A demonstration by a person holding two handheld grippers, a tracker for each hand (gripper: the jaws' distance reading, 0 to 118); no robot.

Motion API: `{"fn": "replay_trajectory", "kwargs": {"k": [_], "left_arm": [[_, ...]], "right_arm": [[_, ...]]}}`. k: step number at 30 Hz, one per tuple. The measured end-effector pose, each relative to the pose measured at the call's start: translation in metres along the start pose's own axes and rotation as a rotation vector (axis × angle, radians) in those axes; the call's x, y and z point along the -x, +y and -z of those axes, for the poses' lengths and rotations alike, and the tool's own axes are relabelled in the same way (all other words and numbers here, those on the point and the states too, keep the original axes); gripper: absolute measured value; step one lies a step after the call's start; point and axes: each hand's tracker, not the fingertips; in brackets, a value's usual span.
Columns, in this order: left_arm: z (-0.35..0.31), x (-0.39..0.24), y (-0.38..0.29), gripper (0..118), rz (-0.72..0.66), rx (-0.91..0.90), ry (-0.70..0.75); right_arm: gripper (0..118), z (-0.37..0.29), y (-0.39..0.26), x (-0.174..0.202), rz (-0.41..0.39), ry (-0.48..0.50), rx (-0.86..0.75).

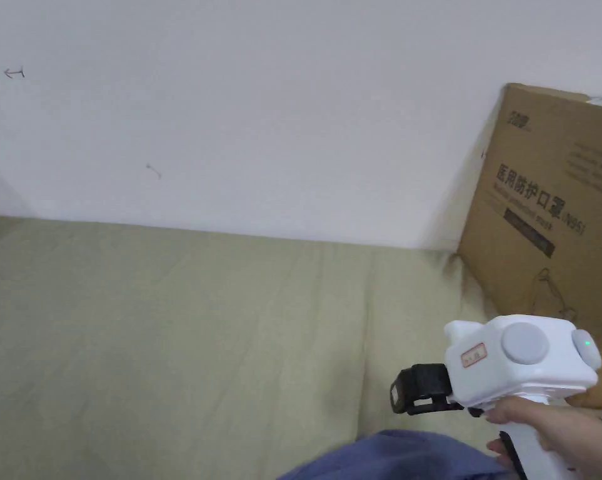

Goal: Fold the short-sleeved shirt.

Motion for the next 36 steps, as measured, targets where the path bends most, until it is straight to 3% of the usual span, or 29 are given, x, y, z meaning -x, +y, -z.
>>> {"fn": "replay_trajectory", "kwargs": {"k": [2,5,9,10,13,14,16,17,21,26,28,32,36], "left_arm": [[0.002,-0.003,-0.003,7,0.017,0.0,0.009],[0.004,-0.003,-0.006,7,0.029,0.008,0.016],[0.004,0.0,-0.007,7,0.017,0.019,0.007],[0.004,0.001,-0.007,7,0.015,0.02,0.007],[0.005,0.004,-0.006,7,0.0,0.028,0.014],[0.005,0.005,-0.006,7,-0.006,0.029,0.016],[0.003,0.006,-0.005,7,-0.015,0.028,0.019],[0.003,0.006,-0.005,7,-0.021,0.028,0.021],[-0.005,0.007,0.001,7,-0.035,0.011,0.025],[-0.03,-0.01,0.027,7,0.02,-0.018,0.016],[-0.047,-0.02,0.048,7,0.056,-0.046,-0.024],[-0.085,-0.047,0.109,7,0.064,-0.122,-0.126],[-0.117,-0.074,0.182,7,0.066,-0.192,-0.173]], "right_arm": [[107,0.024,0.01,0.001,-0.017,-0.011,0.013],[107,0.073,0.011,0.002,-0.039,-0.074,0.141],[98,0.108,-0.007,0.007,-0.157,-0.148,0.312],[98,0.11,-0.012,0.009,-0.181,-0.159,0.33],[91,0.093,-0.013,0.009,-0.154,-0.113,0.254],[81,0.088,-0.014,0.01,-0.158,-0.078,0.235],[24,0.075,-0.016,0.014,-0.181,-0.062,0.195],[7,0.068,-0.018,0.016,-0.179,-0.042,0.184],[7,0.024,-0.034,0.019,-0.186,-0.019,0.072],[7,-0.094,-0.052,0.012,-0.07,-0.037,-0.196],[7,-0.147,-0.055,0.006,-0.046,0.052,-0.261],[7,-0.253,-0.067,0.007,-0.11,-0.015,-0.421],[7,-0.336,-0.069,0.001,-0.017,0.026,-0.545]]}}
